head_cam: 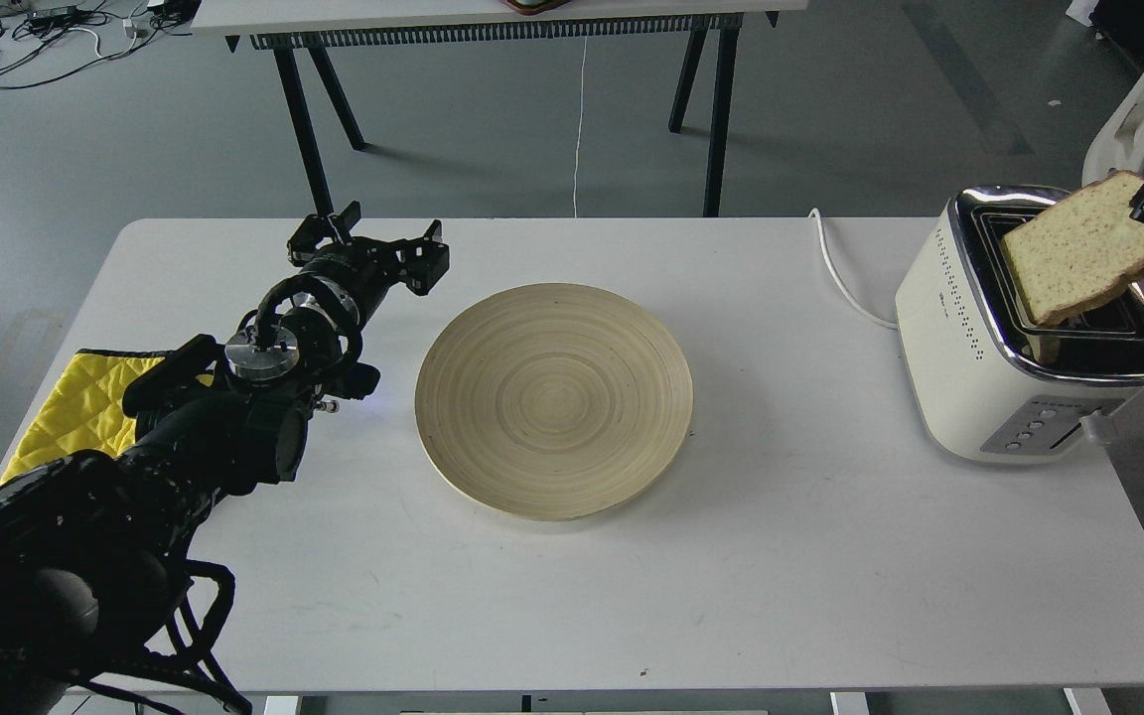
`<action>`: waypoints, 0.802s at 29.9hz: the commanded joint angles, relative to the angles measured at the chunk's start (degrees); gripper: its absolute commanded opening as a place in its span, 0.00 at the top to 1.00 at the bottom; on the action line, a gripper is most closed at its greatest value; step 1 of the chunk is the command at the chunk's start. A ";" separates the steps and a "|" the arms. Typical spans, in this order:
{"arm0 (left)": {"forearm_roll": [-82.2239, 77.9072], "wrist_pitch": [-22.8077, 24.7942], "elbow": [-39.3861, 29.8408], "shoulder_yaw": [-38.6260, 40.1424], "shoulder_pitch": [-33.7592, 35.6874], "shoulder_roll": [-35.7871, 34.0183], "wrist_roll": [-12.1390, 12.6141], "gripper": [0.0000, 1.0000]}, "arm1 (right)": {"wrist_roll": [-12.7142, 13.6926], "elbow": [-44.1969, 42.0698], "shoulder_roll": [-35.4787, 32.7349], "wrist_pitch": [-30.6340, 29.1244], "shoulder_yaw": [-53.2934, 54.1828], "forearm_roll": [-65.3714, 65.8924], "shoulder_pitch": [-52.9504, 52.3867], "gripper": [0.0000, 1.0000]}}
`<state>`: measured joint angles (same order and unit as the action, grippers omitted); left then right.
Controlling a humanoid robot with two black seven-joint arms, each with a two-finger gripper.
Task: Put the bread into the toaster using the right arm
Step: 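Lower the bread edge-first into the toaster slot with the right gripper, then open the right gripper and lift it away from the toaster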
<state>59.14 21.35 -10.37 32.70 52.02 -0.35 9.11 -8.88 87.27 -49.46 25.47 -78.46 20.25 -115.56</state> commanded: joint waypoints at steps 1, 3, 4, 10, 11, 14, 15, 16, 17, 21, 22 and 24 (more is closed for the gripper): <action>0.01 0.01 0.00 0.00 0.01 0.00 -0.06 0.00 | 0.09 -1.04 1.56 2.04 3.57 -0.30 5.59 0.99; 0.01 0.01 0.00 0.00 0.01 0.00 -0.06 0.00 | 0.18 -2.19 2.53 2.53 6.12 -0.47 8.67 0.99; 0.01 0.01 0.00 0.00 0.01 0.00 -0.06 0.00 | 0.18 -2.54 2.97 2.53 7.00 -0.47 9.90 0.99; 0.01 0.01 0.00 0.00 0.01 0.00 -0.06 0.00 | 0.09 -4.47 3.41 2.53 12.10 -2.66 13.60 0.55; 0.01 0.01 0.00 0.00 0.01 0.00 0.03 0.00 | 0.00 -4.91 3.41 2.53 13.06 -3.63 13.69 0.40; 0.01 0.01 0.00 0.00 0.01 0.00 -0.06 0.00 | -0.09 -5.27 2.62 2.53 16.49 -5.13 13.69 0.14; 0.01 0.01 0.00 0.00 -0.08 0.00 0.03 0.00 | -0.17 -5.27 2.44 2.53 17.37 -5.13 13.61 0.05; 0.01 0.01 0.00 0.00 0.01 0.00 0.03 0.00 | -0.26 -5.27 2.27 2.53 17.81 -5.13 13.34 0.03; 0.01 0.01 0.00 0.00 0.01 0.00 0.03 0.00 | -0.26 -5.27 1.92 2.53 18.08 -5.13 13.08 0.02; 0.01 0.01 0.00 -0.09 -0.08 0.00 0.03 0.00 | -0.17 -5.44 0.68 2.53 18.26 -5.13 12.64 0.01; 0.01 0.01 0.00 -0.09 -0.08 0.00 0.03 0.00 | -0.17 -5.53 0.68 2.53 18.34 -5.13 12.55 0.01; 0.01 0.01 0.00 -0.09 0.01 0.00 0.03 0.00 | -0.17 -5.01 0.60 2.53 20.18 -5.22 12.37 0.01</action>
<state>59.16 21.36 -10.37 32.63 52.02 -0.36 9.12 -9.08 81.84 -48.70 28.00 -60.12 15.11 -102.93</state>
